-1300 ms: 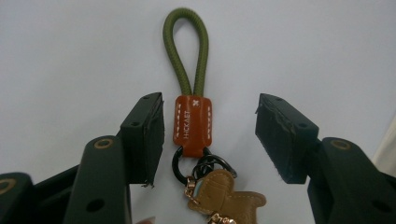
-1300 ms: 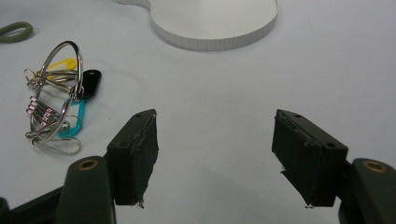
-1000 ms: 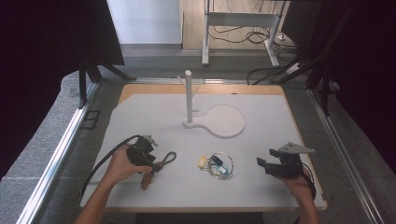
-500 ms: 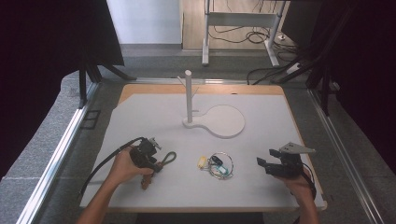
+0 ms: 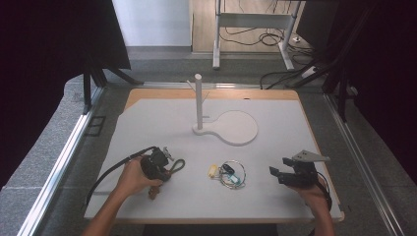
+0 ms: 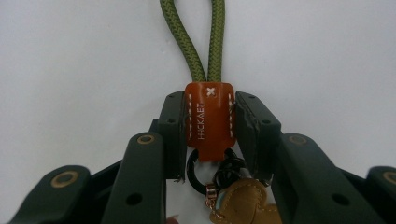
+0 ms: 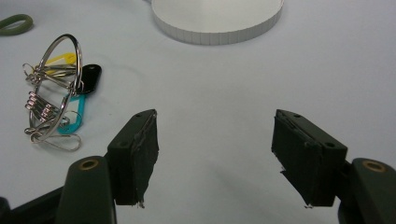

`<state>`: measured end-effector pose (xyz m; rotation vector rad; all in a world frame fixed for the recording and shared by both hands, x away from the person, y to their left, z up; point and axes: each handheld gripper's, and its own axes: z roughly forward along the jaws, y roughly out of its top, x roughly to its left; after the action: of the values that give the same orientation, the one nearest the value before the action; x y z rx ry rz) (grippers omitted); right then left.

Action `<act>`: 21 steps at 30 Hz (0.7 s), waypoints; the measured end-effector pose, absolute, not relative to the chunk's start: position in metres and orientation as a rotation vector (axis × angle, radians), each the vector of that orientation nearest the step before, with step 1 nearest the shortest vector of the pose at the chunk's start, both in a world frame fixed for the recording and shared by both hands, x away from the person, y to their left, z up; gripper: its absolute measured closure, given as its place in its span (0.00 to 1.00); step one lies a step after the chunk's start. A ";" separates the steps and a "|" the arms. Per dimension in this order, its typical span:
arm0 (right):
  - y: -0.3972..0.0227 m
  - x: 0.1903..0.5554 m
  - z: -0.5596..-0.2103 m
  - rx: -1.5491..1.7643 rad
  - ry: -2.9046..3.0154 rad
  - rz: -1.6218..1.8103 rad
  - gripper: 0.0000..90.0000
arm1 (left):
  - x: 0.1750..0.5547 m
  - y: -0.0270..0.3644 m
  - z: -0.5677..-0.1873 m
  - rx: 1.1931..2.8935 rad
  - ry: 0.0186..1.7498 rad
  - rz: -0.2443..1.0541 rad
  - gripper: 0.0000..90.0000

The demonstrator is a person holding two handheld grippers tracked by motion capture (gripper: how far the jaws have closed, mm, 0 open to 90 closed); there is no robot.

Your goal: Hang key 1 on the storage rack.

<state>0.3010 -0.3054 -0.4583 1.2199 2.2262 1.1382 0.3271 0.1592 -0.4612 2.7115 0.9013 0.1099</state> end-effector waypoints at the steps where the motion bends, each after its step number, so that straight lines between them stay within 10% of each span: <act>1: -0.306 0.301 -0.458 1.221 2.226 1.137 0.35 | 0.327 0.159 -0.461 2.711 0.902 0.108 0.73; 21: -0.308 0.301 -0.460 1.241 2.212 1.127 0.35 | 0.332 0.189 -0.428 2.466 0.885 0.019 0.74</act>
<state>0.3014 -0.3082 -0.4598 1.2414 2.2123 1.1272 0.3323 0.1887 -0.4283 2.4657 0.8851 0.0194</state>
